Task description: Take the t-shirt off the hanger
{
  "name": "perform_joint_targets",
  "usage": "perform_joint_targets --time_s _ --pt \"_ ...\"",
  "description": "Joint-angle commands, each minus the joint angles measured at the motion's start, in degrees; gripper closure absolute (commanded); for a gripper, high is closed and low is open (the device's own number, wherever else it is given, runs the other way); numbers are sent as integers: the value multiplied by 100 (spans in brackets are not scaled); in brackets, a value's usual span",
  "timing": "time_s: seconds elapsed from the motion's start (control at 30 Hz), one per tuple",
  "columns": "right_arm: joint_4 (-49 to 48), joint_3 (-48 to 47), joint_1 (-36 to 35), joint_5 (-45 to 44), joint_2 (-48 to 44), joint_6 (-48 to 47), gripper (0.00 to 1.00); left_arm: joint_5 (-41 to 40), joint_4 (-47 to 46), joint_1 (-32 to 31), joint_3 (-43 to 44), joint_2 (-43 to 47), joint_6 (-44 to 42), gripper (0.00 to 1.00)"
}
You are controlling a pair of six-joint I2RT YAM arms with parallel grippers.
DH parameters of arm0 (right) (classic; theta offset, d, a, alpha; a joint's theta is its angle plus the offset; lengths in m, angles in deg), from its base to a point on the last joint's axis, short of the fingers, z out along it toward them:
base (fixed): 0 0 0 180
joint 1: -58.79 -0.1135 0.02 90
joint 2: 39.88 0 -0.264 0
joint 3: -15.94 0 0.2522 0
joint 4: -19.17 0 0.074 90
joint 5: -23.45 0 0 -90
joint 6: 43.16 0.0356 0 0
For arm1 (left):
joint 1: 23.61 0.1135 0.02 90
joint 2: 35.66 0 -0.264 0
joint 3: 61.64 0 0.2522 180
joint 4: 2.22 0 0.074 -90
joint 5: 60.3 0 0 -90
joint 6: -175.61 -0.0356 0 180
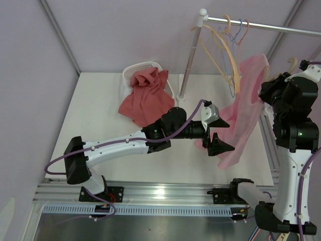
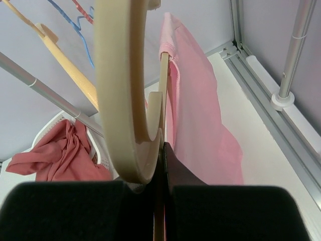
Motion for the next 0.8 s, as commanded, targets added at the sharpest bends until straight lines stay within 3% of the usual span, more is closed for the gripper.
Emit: perform_joint_targets --time_s 0.0,0.13,0.33,0.53,0.63,0.77 --pt "-174 -211 -33 103 -43 -66 100 788 -497 -64 353 -152 581 1" --pt "-192 -193 -42 147 -52 -58 100 975 -620 -90 388 -328 740 0" --pt "-262 -114 -50 235 -95 -5 100 1115 -24 -117 941 -890 697 1" --pt "-227 -219 -59 288 -131 -31 100 475 592 -108 1346 -1417 529 1" --pt "-174 -290 -59 323 -122 -31 100 281 802 -117 1556 -1602 476 16" --pt "-130 -299 -68 306 -131 -31 100 9 1260 -151 1873 -1743 371 99"
